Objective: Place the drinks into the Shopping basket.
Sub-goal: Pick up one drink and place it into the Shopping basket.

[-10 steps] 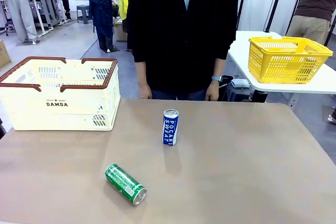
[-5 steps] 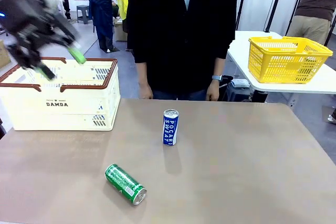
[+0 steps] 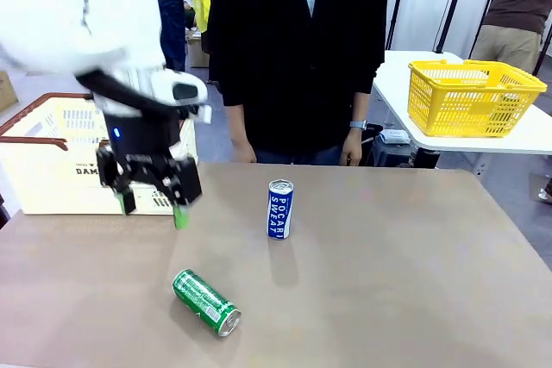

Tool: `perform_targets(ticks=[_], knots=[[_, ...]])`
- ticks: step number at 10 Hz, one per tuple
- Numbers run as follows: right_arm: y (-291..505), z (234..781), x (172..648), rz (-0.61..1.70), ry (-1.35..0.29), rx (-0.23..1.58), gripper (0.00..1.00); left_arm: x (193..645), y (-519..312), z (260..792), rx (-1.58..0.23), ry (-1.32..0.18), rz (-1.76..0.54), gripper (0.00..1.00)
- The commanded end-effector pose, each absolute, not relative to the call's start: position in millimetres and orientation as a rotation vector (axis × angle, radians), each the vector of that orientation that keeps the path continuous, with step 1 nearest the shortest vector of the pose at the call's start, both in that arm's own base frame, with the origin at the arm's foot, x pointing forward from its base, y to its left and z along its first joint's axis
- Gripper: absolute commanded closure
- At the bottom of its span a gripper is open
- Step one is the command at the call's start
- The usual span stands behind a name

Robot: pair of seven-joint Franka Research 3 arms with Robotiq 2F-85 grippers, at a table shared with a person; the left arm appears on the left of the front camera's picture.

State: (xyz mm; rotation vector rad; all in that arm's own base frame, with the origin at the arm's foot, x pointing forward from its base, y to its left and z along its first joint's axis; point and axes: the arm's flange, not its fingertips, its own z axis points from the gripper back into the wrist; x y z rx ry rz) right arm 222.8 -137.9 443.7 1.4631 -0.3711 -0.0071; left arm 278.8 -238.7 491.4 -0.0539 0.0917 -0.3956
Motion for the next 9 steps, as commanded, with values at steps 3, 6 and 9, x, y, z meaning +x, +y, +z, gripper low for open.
perform_targets(ticks=[3,6,9], knots=[[-138,452,224,-0.024,-0.367,1.481,0.0,252,-224,475,-0.288,-0.044,-0.345,0.0],[-138,452,224,-0.024,-0.367,1.481,0.0,246,-251,459,-0.116,0.038,-0.409,0.0],[-138,452,224,-0.024,-0.367,1.481,0.0,247,-259,448,-0.167,0.01,-0.777,0.0]])
